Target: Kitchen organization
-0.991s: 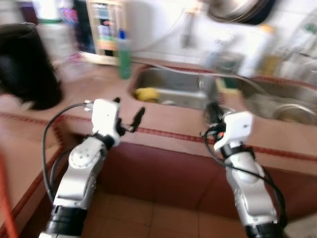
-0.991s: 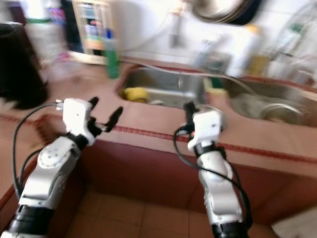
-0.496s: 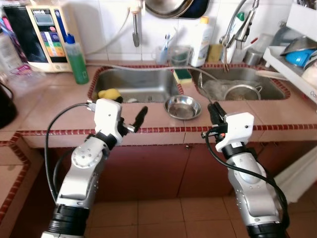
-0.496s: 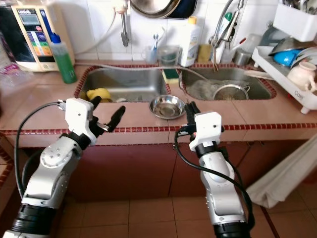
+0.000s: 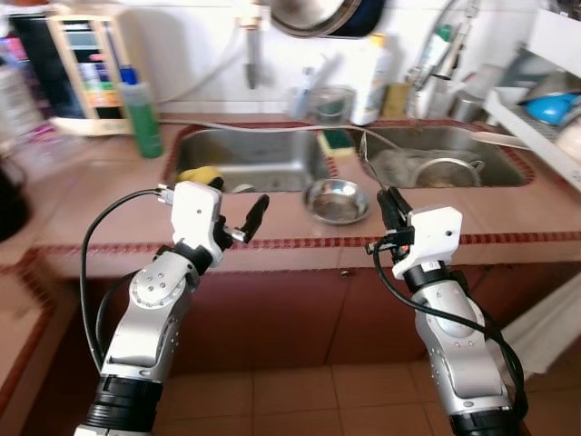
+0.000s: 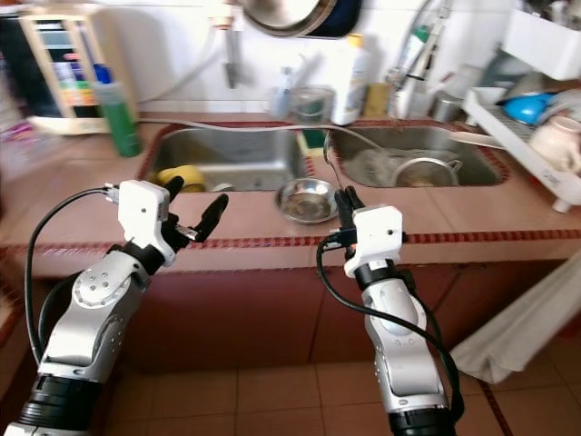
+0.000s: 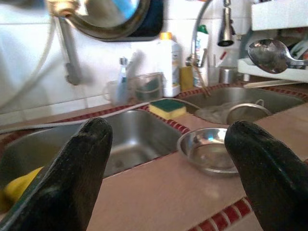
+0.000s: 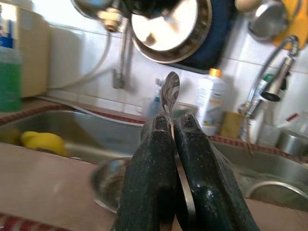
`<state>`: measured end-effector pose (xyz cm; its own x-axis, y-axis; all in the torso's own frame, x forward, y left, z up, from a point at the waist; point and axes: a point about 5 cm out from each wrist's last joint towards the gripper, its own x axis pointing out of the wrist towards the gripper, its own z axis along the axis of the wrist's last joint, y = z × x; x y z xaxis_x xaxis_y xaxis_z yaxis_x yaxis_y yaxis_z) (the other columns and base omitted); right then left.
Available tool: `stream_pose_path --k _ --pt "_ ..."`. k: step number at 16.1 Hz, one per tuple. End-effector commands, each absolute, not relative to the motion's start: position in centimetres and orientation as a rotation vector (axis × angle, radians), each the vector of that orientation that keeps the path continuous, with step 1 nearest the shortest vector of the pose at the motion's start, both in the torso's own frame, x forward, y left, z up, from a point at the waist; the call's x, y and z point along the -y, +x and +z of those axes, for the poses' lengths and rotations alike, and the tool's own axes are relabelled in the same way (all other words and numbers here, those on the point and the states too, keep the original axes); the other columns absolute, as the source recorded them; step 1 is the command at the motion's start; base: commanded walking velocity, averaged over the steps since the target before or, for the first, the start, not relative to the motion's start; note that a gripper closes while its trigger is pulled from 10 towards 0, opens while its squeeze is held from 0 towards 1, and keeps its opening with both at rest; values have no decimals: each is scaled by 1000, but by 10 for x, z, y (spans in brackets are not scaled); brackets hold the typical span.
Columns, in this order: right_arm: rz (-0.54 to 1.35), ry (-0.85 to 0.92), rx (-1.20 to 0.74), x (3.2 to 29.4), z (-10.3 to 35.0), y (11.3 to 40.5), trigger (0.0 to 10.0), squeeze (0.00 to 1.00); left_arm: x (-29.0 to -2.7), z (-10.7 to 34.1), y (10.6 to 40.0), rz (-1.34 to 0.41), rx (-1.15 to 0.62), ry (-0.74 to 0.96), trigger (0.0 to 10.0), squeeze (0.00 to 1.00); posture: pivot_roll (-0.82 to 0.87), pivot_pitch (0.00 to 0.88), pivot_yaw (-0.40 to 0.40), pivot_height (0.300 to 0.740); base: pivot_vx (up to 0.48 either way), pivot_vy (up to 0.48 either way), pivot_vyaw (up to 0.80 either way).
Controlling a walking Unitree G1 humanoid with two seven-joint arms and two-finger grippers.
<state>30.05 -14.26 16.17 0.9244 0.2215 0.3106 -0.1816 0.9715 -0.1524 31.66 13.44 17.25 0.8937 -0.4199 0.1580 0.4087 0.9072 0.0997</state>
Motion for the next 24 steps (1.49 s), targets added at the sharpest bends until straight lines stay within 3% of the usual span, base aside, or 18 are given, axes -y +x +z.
stream_pose_path --k 1,5,8,9,20,24 --pt "208 -138 360 143 168 300 10000 0 -132 173 317 -439 181 73 10000 0 -160 1 8 740 394 0 0" --pt "226 -178 345 141 166 301 10000 0 -131 172 317 -445 179 73 10000 0 -162 0 7 740 396 0 0" --pt "234 -172 349 141 166 300 10000 0 -129 172 316 -449 179 72 10000 0 -163 0 8 740 398 0 800" --pt "230 -111 349 141 166 300 10000 0 -129 171 316 -451 179 72 10000 0 -162 0 7 740 394 0 0" --pt "236 -153 321 141 163 301 10000 0 -128 170 315 -458 178 77 10000 0 -162 0 0 740 400 0 0" --pt "233 -145 330 142 164 301 10000 0 -125 167 314 -475 162 79 10000 0 -159 0 -3 740 307 0 -473"
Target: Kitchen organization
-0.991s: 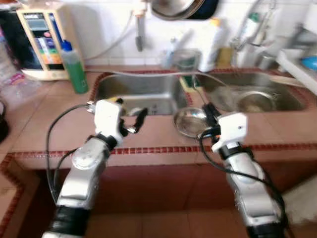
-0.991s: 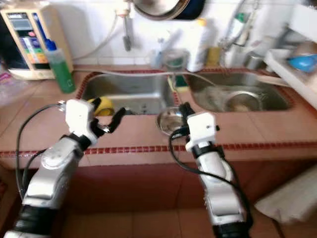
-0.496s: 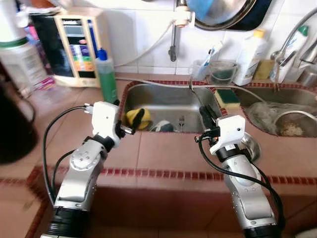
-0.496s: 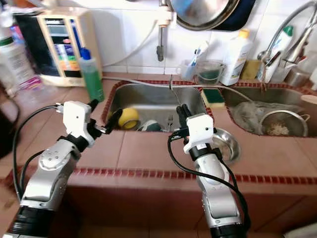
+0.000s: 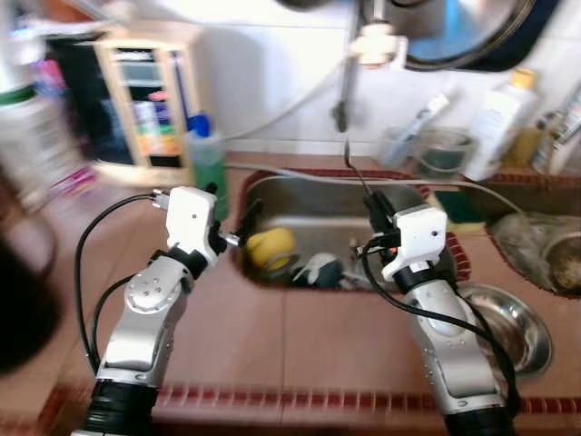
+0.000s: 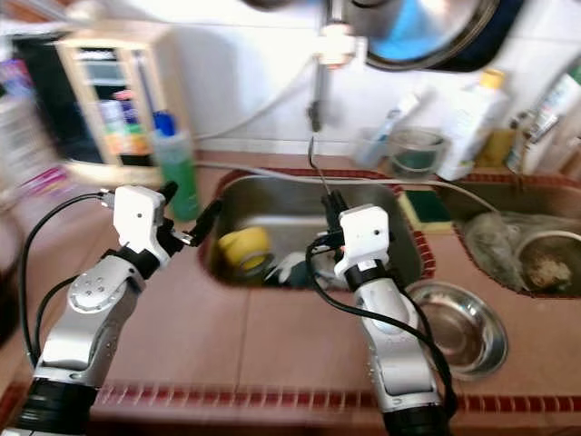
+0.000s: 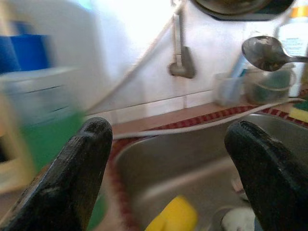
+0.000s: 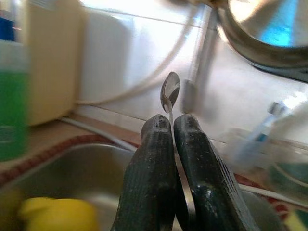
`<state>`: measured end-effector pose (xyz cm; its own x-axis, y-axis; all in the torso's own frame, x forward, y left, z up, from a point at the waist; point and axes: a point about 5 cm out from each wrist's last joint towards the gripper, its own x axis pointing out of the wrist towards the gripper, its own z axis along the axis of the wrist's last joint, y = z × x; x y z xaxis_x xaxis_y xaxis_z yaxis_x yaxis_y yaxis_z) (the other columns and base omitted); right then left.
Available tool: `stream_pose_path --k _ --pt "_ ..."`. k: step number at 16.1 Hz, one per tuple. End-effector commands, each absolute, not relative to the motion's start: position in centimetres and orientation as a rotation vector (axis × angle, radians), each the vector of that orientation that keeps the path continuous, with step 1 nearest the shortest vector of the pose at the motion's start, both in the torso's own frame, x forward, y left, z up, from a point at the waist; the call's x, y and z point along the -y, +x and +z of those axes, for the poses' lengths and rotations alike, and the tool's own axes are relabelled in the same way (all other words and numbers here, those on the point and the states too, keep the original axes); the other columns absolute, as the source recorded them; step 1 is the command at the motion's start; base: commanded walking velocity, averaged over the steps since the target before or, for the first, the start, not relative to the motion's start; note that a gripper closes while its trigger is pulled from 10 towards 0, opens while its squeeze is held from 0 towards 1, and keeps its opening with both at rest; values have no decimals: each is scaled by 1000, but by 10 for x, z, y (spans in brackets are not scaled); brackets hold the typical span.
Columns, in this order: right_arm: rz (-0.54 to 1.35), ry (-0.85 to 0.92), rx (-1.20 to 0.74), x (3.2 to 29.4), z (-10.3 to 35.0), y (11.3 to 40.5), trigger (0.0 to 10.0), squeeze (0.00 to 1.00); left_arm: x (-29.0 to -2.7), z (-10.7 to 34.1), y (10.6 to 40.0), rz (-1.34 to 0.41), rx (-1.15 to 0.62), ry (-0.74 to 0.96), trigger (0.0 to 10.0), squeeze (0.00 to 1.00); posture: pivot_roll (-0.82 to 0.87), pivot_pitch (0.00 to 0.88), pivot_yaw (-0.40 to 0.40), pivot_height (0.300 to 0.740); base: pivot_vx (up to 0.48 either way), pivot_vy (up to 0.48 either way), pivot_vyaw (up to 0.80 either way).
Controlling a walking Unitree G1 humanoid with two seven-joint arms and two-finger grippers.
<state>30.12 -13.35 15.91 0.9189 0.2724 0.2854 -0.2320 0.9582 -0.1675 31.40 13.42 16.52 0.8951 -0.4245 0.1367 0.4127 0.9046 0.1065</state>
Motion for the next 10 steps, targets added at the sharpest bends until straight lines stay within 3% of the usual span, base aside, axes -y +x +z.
stream_pose_path --k 1,6,10 --pt "227 -138 316 142 162 302 10000 0 -124 166 313 -476 153 73 10000 0 -159 0 -3 740 0 0 0" --pt "194 -84 164 145 146 308 10000 0 -114 166 308 -548 103 85 10000 0 -157 5 -1 740 0 0 0" --pt "151 -88 71 167 140 316 10000 0 -90 168 288 -752 109 154 10000 0 -164 28 5 740 0 0 0"
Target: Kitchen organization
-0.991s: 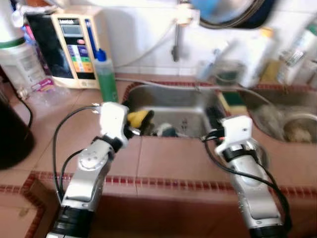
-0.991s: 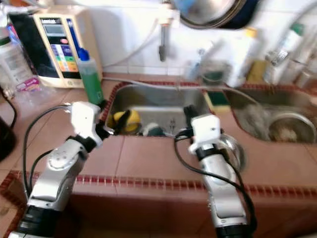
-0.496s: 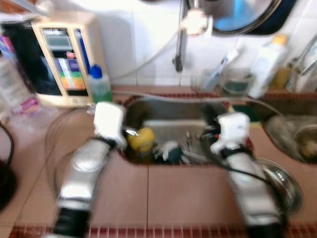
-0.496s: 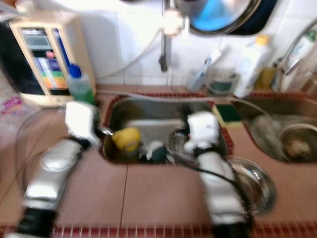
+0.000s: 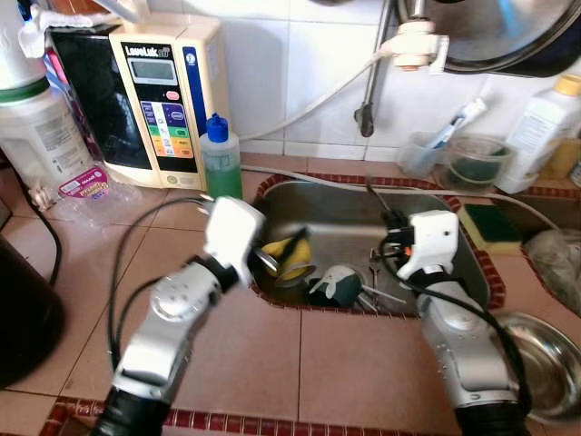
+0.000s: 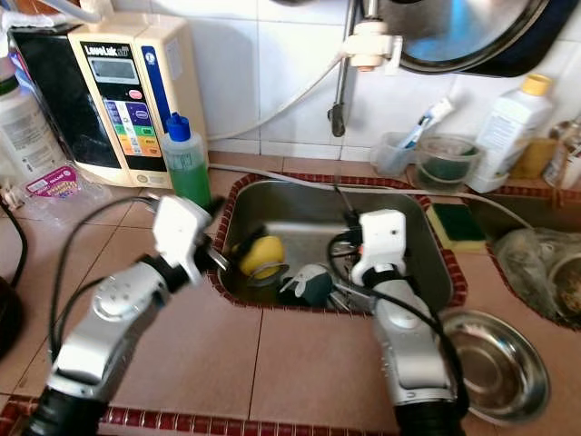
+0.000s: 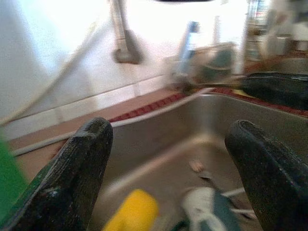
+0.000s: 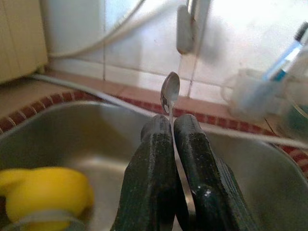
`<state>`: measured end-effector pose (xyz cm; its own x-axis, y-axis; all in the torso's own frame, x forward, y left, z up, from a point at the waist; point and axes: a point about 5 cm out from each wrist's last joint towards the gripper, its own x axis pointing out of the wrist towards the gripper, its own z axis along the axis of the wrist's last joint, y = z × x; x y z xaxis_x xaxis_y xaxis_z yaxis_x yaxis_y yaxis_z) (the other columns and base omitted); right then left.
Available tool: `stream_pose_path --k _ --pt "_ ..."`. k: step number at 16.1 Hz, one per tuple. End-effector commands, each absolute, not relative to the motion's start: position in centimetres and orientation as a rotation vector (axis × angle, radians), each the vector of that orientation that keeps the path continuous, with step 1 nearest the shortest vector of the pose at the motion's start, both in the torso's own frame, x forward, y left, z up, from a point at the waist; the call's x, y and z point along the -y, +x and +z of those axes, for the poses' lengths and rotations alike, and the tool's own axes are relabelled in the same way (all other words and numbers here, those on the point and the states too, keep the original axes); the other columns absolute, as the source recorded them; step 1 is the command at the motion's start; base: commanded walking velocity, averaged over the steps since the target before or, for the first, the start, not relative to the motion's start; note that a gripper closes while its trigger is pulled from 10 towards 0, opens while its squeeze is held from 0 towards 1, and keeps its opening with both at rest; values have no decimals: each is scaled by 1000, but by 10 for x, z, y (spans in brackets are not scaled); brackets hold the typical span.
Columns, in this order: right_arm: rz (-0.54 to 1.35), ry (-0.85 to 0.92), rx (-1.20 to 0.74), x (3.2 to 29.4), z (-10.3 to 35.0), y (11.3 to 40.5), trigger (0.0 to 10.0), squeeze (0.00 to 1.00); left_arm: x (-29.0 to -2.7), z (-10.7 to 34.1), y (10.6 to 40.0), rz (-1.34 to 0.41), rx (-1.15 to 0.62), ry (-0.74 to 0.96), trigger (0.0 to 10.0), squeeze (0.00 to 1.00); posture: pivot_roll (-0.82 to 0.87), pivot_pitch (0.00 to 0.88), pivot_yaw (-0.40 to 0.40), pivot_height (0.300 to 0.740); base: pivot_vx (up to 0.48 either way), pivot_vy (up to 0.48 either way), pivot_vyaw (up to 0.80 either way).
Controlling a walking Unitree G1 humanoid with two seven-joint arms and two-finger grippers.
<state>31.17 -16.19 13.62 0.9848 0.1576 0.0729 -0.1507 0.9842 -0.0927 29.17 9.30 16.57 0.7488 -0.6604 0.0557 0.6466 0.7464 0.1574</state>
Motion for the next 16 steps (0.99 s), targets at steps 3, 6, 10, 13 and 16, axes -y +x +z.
stream_pose_path --k 3,6,10,13,16 --pt "166 -142 4 176 135 319 10000 0 -77 162 272 -883 97 220 10000 0 -167 31 6 740 0 0 0" --pt "196 -185 -56 177 124 318 10000 0 -73 156 267 -907 72 255 10000 0 -166 32 9 740 0 0 0" --pt "339 -213 -132 161 111 312 10000 0 -72 152 261 -932 54 300 10000 0 -159 31 10 740 0 0 0" --pt "434 -208 -147 152 108 307 10000 0 -73 150 260 -936 46 313 10000 0 -153 28 9 740 0 0 0" --pt "482 -215 -158 147 107 304 10000 0 -71 149 256 -962 34 339 10000 0 -151 23 12 740 0 0 0"
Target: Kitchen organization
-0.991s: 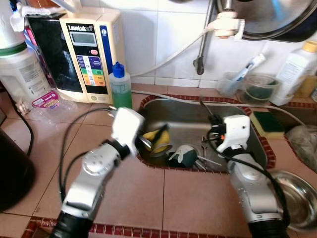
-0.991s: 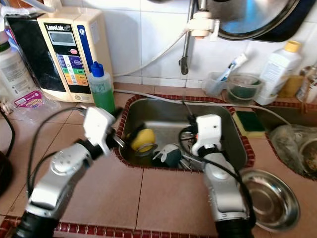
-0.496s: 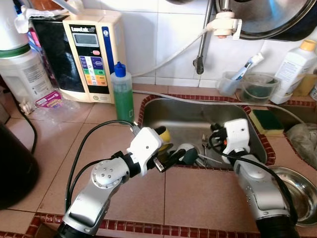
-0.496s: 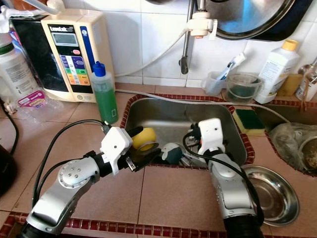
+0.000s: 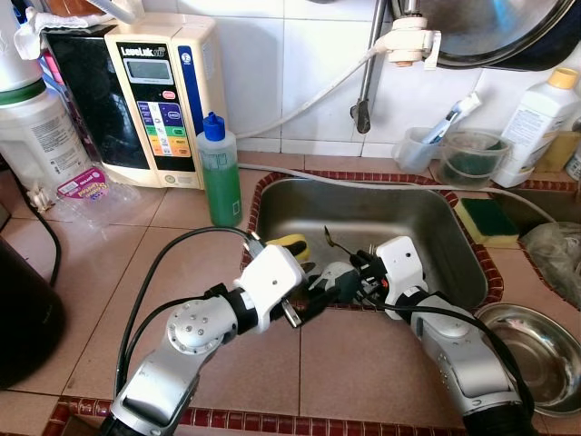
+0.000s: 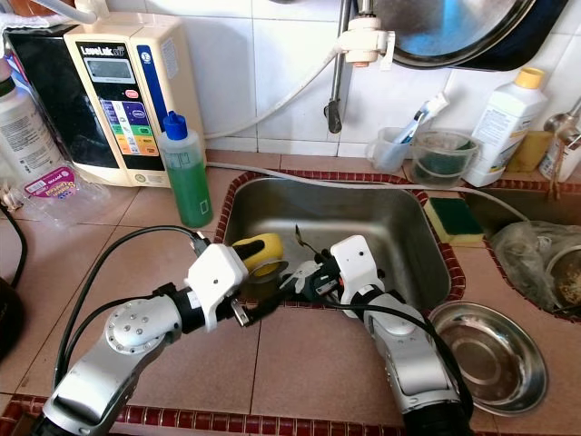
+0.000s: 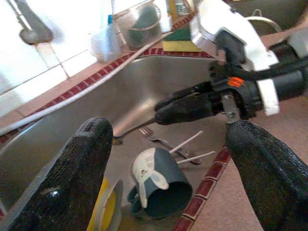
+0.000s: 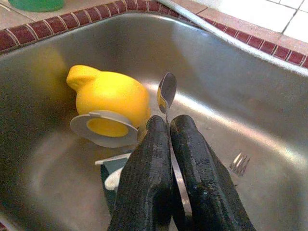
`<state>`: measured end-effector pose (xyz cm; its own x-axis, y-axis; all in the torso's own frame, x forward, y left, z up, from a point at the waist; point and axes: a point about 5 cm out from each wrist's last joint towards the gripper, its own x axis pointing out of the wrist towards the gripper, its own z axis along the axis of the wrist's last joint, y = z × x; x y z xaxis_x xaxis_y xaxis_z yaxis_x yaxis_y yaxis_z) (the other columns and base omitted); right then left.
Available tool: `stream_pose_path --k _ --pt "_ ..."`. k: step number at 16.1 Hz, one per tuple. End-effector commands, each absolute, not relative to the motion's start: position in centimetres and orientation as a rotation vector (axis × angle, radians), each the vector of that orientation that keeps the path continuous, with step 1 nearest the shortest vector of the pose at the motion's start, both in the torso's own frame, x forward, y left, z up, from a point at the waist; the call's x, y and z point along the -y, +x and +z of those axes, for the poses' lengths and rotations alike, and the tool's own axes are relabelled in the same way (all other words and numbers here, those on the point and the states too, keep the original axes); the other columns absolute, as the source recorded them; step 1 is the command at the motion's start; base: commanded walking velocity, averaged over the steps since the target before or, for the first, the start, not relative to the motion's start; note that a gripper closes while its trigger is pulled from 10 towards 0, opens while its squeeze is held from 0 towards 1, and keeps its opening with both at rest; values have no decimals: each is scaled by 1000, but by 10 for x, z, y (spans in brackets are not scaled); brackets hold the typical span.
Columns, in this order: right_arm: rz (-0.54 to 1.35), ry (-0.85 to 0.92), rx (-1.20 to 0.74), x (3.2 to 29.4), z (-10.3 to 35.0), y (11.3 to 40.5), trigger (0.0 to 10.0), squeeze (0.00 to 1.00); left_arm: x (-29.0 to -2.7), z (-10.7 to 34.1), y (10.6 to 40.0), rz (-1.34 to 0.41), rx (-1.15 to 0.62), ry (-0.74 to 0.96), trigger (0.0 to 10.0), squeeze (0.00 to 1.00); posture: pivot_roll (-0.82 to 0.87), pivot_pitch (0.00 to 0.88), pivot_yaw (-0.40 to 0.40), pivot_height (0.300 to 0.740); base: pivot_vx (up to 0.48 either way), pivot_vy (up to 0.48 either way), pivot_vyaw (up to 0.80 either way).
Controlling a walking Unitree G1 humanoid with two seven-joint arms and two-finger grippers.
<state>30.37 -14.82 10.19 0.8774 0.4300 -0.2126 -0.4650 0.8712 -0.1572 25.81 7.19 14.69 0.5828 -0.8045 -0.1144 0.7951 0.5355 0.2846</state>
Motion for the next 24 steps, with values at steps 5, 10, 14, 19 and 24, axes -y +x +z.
stream_pose_path --k 5,10,14,19,24 --pt "430 -116 -192 148 104 305 10000 0 -74 148 258 -961 28 362 10000 0 -151 7 18 740 0 0 0" --pt "435 36 -202 142 108 304 10000 1000 -72 147 257 -976 28 369 10000 0 -151 0 22 740 0 0 0" --pt "394 86 -211 145 110 309 10000 1000 -71 148 258 -972 31 369 10000 0 -151 0 20 740 0 0 0" --pt "360 90 -139 150 121 312 10000 1000 -71 148 259 -945 47 335 10000 0 -149 0 17 740 0 0 0" --pt "278 30 96 158 153 319 10000 1000 -87 161 282 -735 80 283 10000 0 -148 0 12 740 0 0 0"
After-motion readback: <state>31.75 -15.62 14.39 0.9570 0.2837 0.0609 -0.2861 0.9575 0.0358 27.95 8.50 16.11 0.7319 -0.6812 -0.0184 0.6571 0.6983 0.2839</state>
